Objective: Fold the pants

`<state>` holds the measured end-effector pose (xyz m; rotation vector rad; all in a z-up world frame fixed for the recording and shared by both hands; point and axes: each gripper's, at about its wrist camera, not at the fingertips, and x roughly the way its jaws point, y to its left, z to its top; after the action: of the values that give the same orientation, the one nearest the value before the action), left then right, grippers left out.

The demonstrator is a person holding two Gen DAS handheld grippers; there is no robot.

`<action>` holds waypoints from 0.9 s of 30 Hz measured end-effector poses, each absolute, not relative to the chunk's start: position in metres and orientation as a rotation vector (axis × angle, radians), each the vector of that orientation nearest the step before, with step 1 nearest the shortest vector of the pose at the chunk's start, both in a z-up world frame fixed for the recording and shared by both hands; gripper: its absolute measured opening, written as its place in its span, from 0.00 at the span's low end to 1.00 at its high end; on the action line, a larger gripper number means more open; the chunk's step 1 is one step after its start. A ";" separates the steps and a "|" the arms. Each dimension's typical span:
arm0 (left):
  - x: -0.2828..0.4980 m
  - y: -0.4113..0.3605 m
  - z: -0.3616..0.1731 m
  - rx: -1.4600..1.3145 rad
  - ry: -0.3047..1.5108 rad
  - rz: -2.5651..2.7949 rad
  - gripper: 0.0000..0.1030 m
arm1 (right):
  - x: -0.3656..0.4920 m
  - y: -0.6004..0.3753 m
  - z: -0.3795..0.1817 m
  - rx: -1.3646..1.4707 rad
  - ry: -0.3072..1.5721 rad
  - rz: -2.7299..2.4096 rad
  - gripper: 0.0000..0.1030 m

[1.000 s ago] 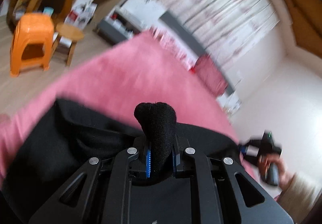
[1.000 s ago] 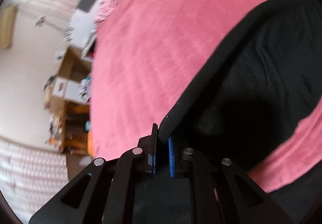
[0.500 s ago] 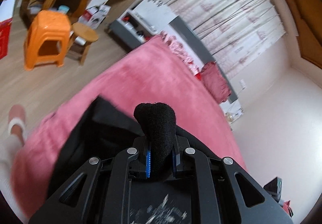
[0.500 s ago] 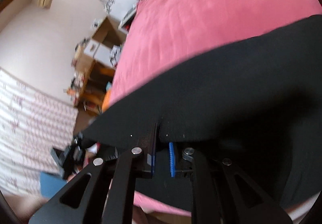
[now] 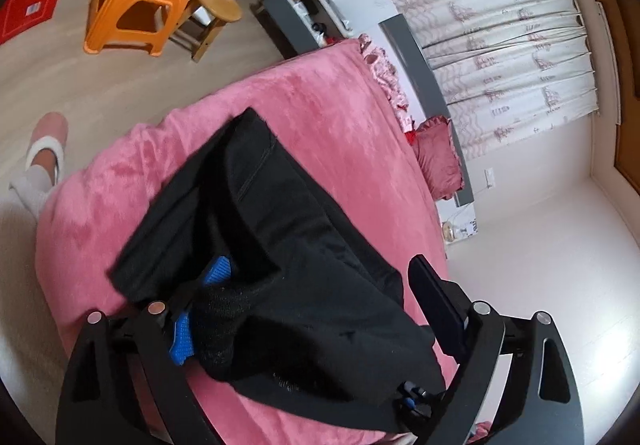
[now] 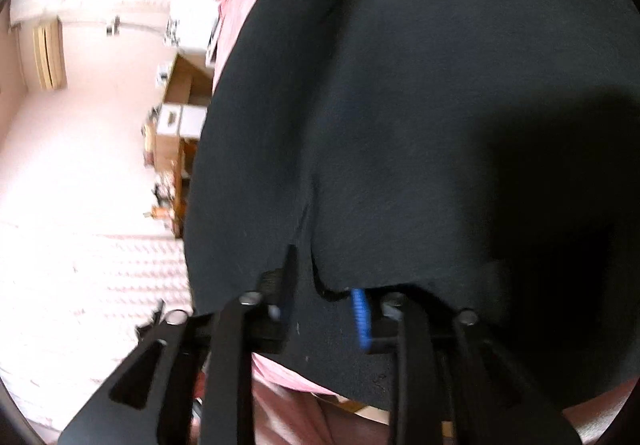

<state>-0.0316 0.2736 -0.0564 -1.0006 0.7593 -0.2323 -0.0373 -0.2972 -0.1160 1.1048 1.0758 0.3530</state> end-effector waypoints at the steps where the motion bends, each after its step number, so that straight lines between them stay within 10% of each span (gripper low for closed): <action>1: -0.033 0.274 -0.057 -1.014 0.764 -0.228 0.87 | -0.038 -0.299 -0.116 1.119 1.060 0.345 0.38; 6: -0.034 0.284 -0.063 -1.123 0.751 -0.198 0.87 | -0.046 -0.318 -0.109 1.137 0.962 0.259 0.43; 9: -0.026 0.277 -0.060 -1.040 0.800 -0.167 0.76 | -0.050 -0.329 -0.104 1.108 0.919 0.179 0.23; 11: -0.016 0.269 -0.058 -0.902 0.879 -0.094 0.37 | -0.047 -0.332 -0.099 1.052 0.906 0.131 0.10; 14: -0.006 0.274 -0.058 -0.904 0.887 -0.089 0.08 | -0.038 -0.337 -0.084 1.002 0.873 0.121 0.07; 21: 0.010 0.298 0.002 -0.911 0.676 -0.153 0.07 | -0.036 -0.348 0.000 0.899 0.697 0.231 0.07; 27: -0.014 0.305 -0.014 -0.754 0.780 -0.075 0.07 | -0.054 -0.328 -0.030 0.756 0.917 0.224 0.07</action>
<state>-0.0142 0.3046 -0.0139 -0.7540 0.7798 -0.0750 -0.0543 -0.3281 -0.0295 0.7564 0.9174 0.2240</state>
